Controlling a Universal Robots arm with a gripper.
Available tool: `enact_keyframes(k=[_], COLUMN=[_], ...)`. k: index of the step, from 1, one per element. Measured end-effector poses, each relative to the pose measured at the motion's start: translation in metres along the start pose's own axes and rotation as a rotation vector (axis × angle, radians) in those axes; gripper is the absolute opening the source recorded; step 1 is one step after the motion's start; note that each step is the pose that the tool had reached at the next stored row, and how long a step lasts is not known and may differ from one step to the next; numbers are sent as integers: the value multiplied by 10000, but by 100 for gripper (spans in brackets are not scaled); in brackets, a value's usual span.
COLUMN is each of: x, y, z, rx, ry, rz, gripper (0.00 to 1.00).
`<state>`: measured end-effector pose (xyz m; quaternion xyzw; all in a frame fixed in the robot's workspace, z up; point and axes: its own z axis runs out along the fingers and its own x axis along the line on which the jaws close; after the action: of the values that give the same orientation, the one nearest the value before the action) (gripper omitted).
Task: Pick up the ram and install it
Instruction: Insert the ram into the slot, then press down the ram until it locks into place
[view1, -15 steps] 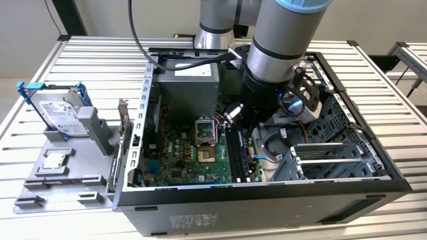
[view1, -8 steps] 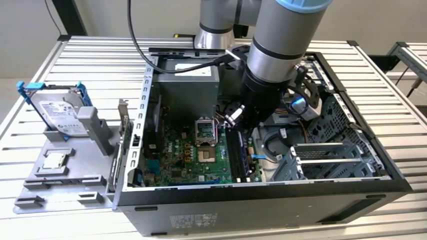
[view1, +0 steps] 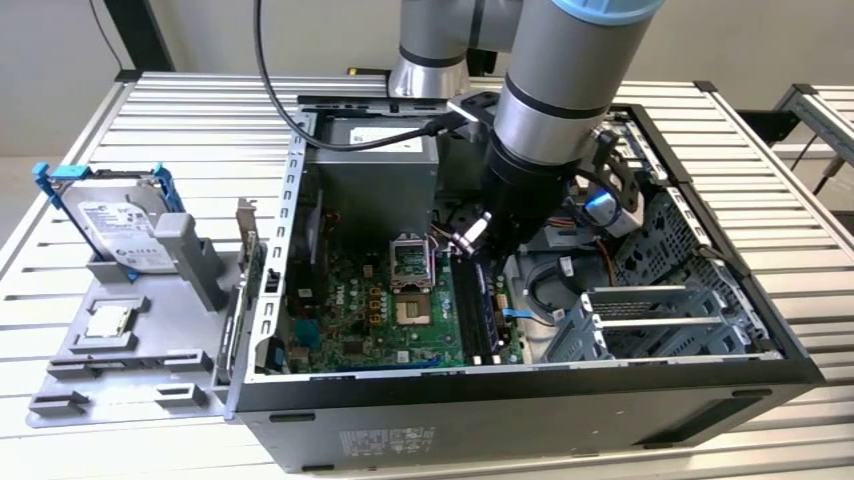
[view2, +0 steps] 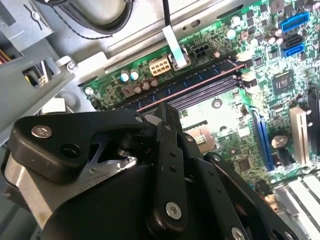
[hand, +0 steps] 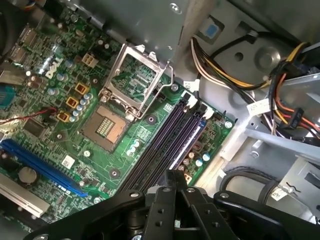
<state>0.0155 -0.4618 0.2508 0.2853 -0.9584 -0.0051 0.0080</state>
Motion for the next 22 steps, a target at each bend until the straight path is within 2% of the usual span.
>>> enact_keyframes(k=[5, 22], x=[0, 0], y=[0, 0], z=[0, 0], rx=[20, 91], ry=[16, 76], rz=[-491, -2779], gripper=[0, 0])
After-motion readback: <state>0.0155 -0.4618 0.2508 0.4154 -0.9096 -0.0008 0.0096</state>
